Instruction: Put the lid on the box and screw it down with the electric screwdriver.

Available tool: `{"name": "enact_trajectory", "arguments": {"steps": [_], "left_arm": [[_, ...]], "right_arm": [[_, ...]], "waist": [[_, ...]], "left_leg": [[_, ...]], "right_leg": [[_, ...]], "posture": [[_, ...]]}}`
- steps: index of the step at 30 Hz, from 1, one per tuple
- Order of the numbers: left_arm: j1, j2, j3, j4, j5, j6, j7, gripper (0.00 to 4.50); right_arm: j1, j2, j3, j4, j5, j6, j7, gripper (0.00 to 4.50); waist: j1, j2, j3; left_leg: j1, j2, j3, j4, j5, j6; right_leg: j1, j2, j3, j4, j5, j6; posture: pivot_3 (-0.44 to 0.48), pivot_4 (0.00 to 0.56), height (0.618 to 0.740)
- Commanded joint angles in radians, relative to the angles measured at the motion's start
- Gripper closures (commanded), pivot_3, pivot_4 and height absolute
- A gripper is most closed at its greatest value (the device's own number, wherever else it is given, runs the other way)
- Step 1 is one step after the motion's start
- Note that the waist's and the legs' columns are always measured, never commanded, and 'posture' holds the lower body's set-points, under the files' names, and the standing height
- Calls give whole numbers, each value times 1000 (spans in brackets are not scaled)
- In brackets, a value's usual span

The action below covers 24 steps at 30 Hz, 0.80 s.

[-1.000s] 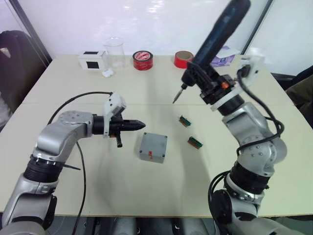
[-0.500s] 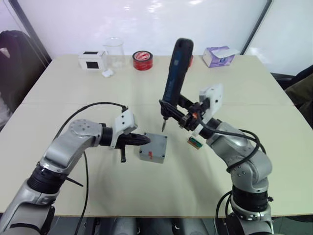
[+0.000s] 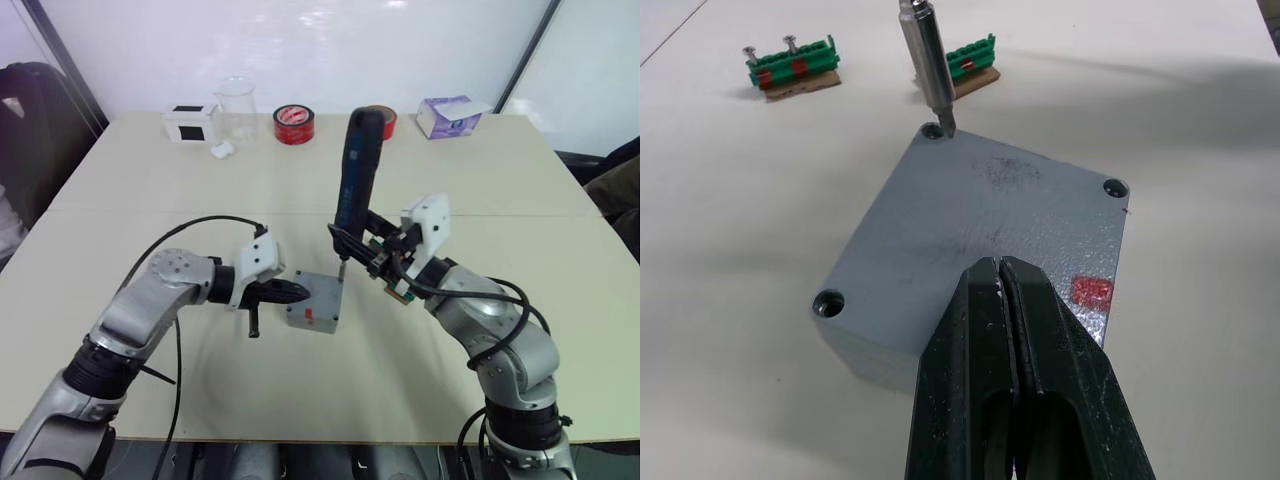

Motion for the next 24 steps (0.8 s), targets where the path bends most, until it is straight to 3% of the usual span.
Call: {"name": "enact_trajectory", "arguments": {"steps": [1,9,24], "left_arm": [[-6,2,-11,-4,15,-1,-12,4500],[-6,-3,-15,24,37,-27,-23,4500],[23,-9,-27,28,59,-40,-23,4500]], "right_arm": [[1,20,-2,-17,-8,-49,-25,2715],[12,62,2,-10,5,-75,-50,2715],[125,-28,102,37,-83,-87,-17,2715]], "waist": [[0,0,0],[0,0,0],[0,-2,-2]], "left_leg": [[0,0,0,0,0,0],[0,0,0,0,0,0],[6,0,0,0,0,0]], "right_leg": [[0,0,0,0,0,0],[0,0,0,0,0,0],[6,0,0,0,-1,-2]], "posture": [[0,150,740],[0,150,740],[0,150,740]]}}
